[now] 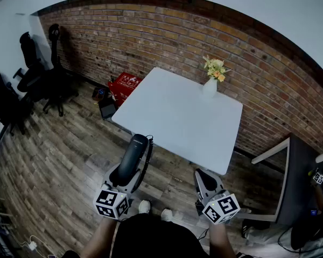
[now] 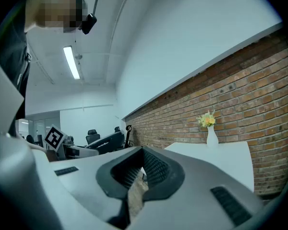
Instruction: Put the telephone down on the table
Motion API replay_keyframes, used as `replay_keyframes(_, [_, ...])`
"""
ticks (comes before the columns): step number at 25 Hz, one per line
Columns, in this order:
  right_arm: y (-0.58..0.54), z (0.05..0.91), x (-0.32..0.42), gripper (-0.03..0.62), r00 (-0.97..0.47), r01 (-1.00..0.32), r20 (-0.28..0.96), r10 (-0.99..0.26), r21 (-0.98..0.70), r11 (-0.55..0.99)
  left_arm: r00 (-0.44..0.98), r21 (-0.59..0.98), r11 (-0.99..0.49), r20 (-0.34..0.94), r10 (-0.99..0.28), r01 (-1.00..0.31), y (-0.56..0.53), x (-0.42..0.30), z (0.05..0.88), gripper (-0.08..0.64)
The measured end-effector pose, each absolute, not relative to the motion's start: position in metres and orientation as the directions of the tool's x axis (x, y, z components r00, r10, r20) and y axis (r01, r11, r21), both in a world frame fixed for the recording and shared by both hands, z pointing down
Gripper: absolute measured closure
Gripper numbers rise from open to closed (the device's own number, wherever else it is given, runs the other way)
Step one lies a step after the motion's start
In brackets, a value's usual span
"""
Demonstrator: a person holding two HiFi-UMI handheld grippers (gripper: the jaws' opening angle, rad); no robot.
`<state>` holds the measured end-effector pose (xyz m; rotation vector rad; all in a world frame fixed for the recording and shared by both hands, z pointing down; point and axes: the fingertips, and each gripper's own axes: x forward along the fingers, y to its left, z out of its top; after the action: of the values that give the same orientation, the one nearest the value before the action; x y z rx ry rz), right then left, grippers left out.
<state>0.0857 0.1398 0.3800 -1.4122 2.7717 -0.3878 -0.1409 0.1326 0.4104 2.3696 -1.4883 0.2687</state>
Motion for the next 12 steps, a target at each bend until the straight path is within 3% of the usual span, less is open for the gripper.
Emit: replay_keyframes(12, [0.138,0.375,0.076,0.569,-0.578,-0.805,0.084,-0.812,-0.218,0.551,0.438,0.168,-0.405,0.314,-0.842,-0.899,0.125,-0.157,0.405,0.282])
